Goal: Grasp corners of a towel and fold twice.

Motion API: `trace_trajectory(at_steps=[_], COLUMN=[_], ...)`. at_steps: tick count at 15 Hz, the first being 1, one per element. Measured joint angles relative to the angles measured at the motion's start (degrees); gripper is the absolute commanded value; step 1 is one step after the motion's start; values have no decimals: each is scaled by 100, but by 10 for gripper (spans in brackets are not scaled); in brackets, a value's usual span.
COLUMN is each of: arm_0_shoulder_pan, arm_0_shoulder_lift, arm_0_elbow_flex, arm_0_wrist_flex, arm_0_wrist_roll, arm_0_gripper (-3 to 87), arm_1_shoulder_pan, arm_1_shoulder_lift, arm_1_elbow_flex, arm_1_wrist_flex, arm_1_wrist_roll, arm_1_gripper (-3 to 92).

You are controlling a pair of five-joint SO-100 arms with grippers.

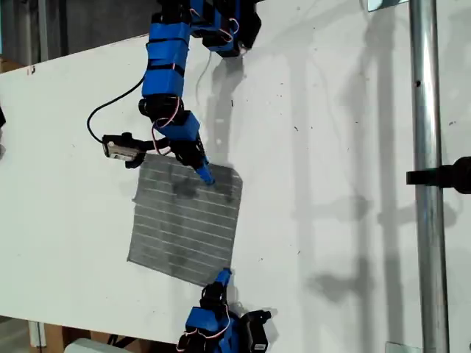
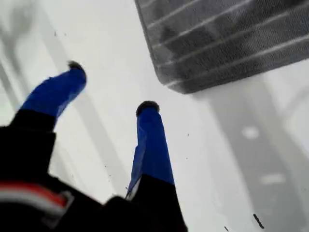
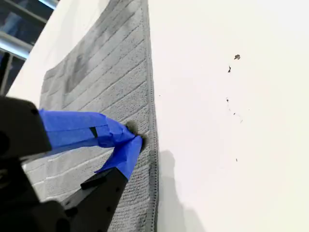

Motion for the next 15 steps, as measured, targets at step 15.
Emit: trace_trajectory(at_steps=[15], arm_0_shoulder_pan=[0], arm_0_shoulder_lift=[0], arm_0_elbow_flex=[0], arm_0_wrist_flex=[0], arm_0_wrist_roll=[0], arm_0_gripper=[-29], arm_1_shoulder_pan=[105], arm_1_shoulder_lift=[-4052], arm_1_elbow_flex=[-1723], arm_1_wrist_flex=[-246], arm_1_wrist_roll=[-536], arm_1_gripper=[332])
